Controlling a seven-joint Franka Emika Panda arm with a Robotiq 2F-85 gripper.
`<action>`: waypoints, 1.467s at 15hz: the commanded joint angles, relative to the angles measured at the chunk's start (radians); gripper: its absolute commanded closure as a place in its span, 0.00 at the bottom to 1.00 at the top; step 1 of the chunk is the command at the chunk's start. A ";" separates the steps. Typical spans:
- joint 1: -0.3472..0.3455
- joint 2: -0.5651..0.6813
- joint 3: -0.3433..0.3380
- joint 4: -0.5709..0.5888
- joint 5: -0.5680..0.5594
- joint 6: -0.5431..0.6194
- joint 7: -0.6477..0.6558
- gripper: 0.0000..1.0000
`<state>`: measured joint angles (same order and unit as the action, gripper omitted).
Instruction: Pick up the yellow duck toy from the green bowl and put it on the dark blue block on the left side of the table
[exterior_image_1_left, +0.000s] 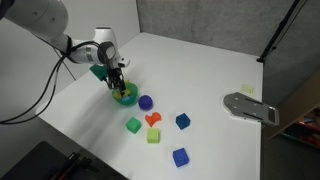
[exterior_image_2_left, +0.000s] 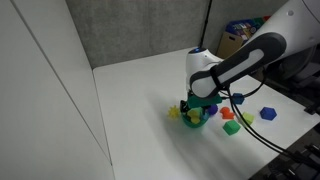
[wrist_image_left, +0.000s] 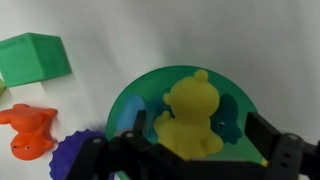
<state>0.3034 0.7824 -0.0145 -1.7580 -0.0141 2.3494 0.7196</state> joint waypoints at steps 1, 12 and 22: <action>0.002 0.036 -0.002 0.058 0.035 -0.035 0.033 0.00; -0.002 0.076 0.003 0.079 0.072 -0.036 0.065 0.00; -0.038 0.043 0.014 0.074 0.126 -0.048 0.033 0.80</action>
<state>0.2868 0.8463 -0.0142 -1.7001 0.0907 2.3322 0.7679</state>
